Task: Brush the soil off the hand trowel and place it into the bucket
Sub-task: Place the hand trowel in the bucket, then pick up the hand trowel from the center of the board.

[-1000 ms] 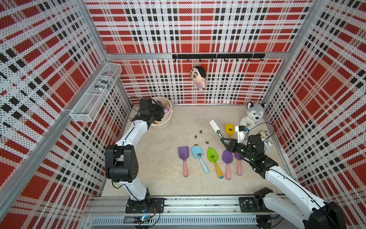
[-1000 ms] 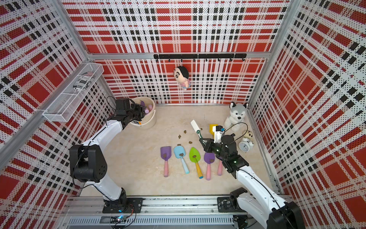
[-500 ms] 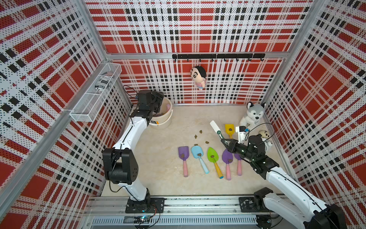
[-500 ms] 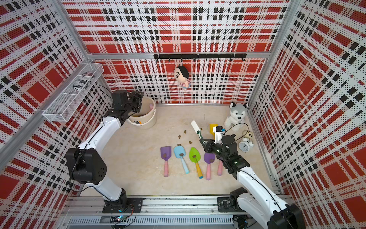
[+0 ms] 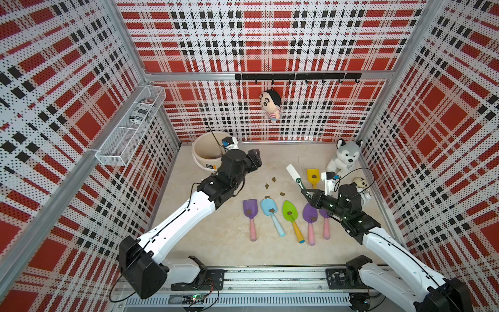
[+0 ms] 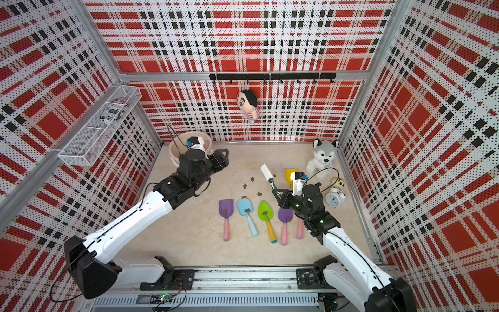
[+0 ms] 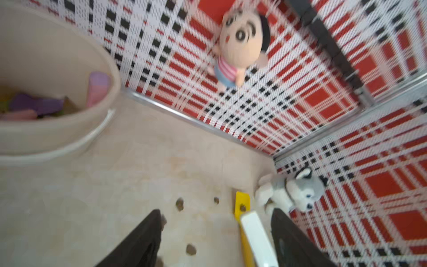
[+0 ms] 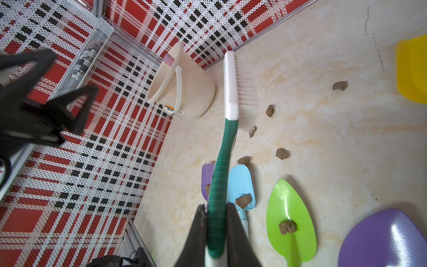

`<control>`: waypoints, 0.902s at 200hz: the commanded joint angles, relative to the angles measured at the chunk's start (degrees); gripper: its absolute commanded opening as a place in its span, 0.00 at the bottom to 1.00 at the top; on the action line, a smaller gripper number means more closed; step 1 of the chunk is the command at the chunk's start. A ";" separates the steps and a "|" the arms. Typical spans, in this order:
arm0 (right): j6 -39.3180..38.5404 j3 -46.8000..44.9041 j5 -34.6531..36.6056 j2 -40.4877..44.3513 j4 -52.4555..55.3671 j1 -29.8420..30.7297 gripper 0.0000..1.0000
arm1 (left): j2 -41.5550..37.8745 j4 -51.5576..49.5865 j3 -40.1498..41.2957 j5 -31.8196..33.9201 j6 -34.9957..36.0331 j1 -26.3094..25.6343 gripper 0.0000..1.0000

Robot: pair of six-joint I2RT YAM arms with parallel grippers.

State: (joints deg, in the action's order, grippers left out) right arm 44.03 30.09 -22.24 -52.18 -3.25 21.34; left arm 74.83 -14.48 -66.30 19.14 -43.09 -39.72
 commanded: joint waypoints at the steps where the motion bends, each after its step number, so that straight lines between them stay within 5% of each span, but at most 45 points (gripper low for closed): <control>1: -0.36 -0.07 0.00 0.04 -1.64 -0.01 0.00 | -1.93 -4.50 7.08 5.28 -2.47 -6.13 0.76; 38: -0.68 -0.39 -0.40 -0.15 -1.61 -0.07 0.00 | -4.32 -5.56 17.38 5.72 -12.23 -13.75 0.75; 81: -1.04 -1.30 -0.16 0.17 -1.32 -0.07 0.00 | -4.08 -5.54 27.80 1.04 -23.99 -16.55 0.67; 180: -2.45 -2.08 0.56 1.04 -0.14 -0.03 0.00 | 8.30 -6.37 30.47 -2.76 -28.05 -20.21 0.58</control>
State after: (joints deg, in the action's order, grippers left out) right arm 42.96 27.99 -22.06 -52.18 -2.85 21.34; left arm 81.06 -19.92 -35.57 16.71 -69.71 -59.57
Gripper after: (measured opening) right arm 0.135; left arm 0.584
